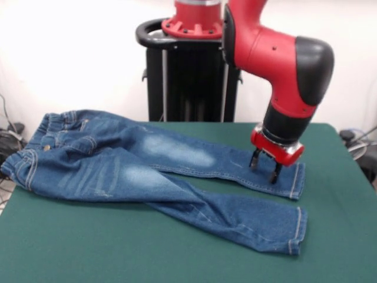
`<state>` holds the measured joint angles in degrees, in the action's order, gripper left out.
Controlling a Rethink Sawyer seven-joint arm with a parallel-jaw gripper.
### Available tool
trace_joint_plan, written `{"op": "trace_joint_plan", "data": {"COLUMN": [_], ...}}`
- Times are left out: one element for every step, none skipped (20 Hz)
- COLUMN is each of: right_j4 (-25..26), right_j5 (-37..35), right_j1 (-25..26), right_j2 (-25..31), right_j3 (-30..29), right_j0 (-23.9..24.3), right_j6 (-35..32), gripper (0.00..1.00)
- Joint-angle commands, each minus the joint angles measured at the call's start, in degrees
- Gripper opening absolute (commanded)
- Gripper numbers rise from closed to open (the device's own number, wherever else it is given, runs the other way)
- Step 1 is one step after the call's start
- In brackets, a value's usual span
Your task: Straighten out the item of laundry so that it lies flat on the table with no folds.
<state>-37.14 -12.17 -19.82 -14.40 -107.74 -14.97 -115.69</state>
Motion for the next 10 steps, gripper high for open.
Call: {"op": "trace_joint_plan", "data": {"right_j4": [8.4,7.9,7.5,7.3,7.0,7.1,7.5,8.0,8.2,8.5], "right_j5": [13.7,11.7,8.9,5.8,2.6,-0.4,-3.2,-5.1,-6.5,-7.4], "right_j1": [-3.2,-4.2,-5.4,-6.9,-8.4,-9.6,-10.5,-11.2,-11.7,-12.0], "right_j2": [4.0,3.3,2.5,2.1,1.8,1.3,0.7,0.5,0.7,0.6], "right_j3": [-3.3,-3.0,-2.7,-2.6,-2.5,-2.1,-1.4,-0.9,-0.6,-0.2], "right_j0": [2.5,1.6,1.0,0.5,0.1,-0.5,-0.8,-0.8,-0.4,-0.3], "right_j6": [-6.9,-6.9,-6.9,-7.2,-7.5,-7.9,-8.0,-8.2,-8.2,-8.2], "gripper": [1.0,1.0,1.0,1.0,1.0,1.0,1.0,1.0,1.0,1.0]}}
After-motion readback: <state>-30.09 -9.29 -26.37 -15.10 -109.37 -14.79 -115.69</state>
